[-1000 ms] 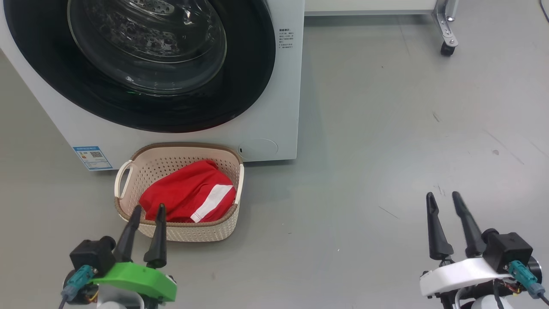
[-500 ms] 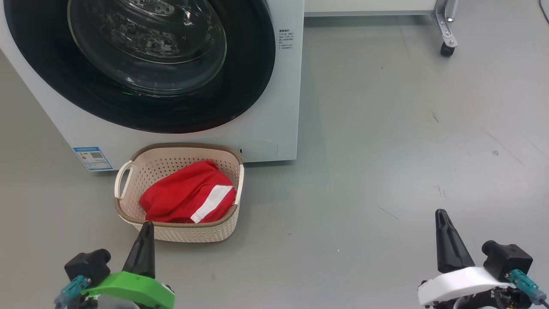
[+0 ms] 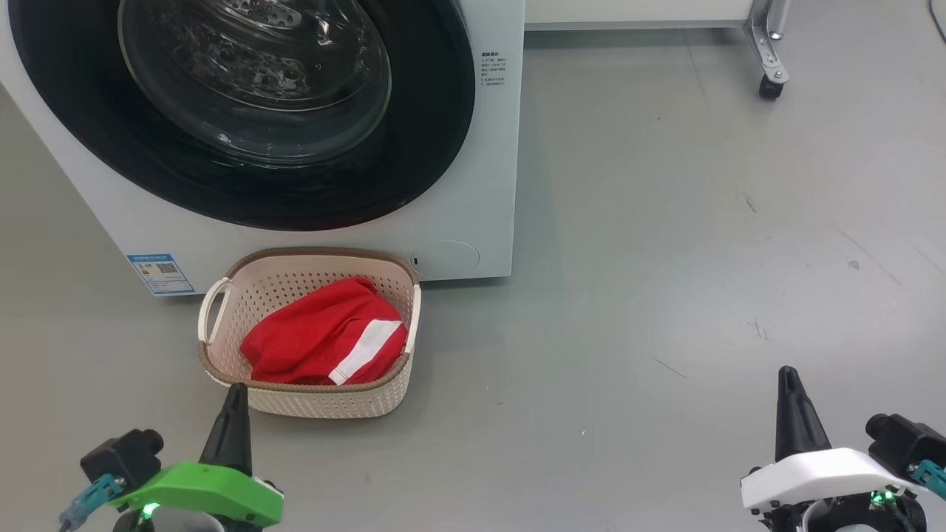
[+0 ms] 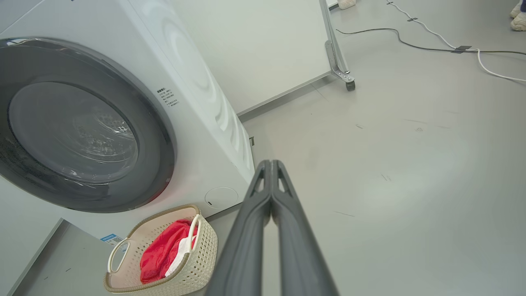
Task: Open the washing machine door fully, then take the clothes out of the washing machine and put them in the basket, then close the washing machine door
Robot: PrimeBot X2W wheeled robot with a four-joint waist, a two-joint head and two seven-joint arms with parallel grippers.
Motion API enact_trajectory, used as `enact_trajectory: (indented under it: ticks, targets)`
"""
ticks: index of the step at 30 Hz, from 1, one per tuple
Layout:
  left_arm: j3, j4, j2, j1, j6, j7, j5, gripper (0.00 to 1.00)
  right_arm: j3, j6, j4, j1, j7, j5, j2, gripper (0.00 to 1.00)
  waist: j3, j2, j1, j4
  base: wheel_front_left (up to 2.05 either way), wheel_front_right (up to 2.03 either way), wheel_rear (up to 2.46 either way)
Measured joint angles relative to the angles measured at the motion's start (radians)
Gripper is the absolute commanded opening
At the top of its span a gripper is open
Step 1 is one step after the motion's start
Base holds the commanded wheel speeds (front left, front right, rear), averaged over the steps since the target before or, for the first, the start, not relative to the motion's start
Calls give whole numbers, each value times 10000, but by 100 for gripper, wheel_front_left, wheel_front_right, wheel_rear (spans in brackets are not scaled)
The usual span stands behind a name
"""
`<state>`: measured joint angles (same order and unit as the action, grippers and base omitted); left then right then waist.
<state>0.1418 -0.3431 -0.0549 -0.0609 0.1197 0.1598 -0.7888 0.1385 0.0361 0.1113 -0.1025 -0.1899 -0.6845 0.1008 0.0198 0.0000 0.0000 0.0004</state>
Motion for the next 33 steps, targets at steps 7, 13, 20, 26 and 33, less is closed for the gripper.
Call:
enact_trajectory:
  ticks: [7,13,20,26,33]
  targets:
    - [-150,27,8,0,0,-199,-627,0,-146,-86,100,124,190,-746,0,0,-12,0,0,1,0,0,0]
    - [-343,82,19,-1,0,-420,-1239,0,-316,-180,201,169,401,-1478,2,0,-25,0,0,2,0,0,0]
    - [-512,148,35,-2,0,-658,-1944,0,-481,-301,313,345,617,-2389,0,0,-39,0,0,2,0,0,0]
    - [-717,196,48,-4,0,-892,-2566,0,-640,-453,435,388,805,-3141,0,0,-52,0,0,2,0,0,0]
    - [-880,251,63,-5,0,-1110,-3275,0,-800,-564,571,586,988,-3992,-6,0,-67,0,1,2,0,0,0]
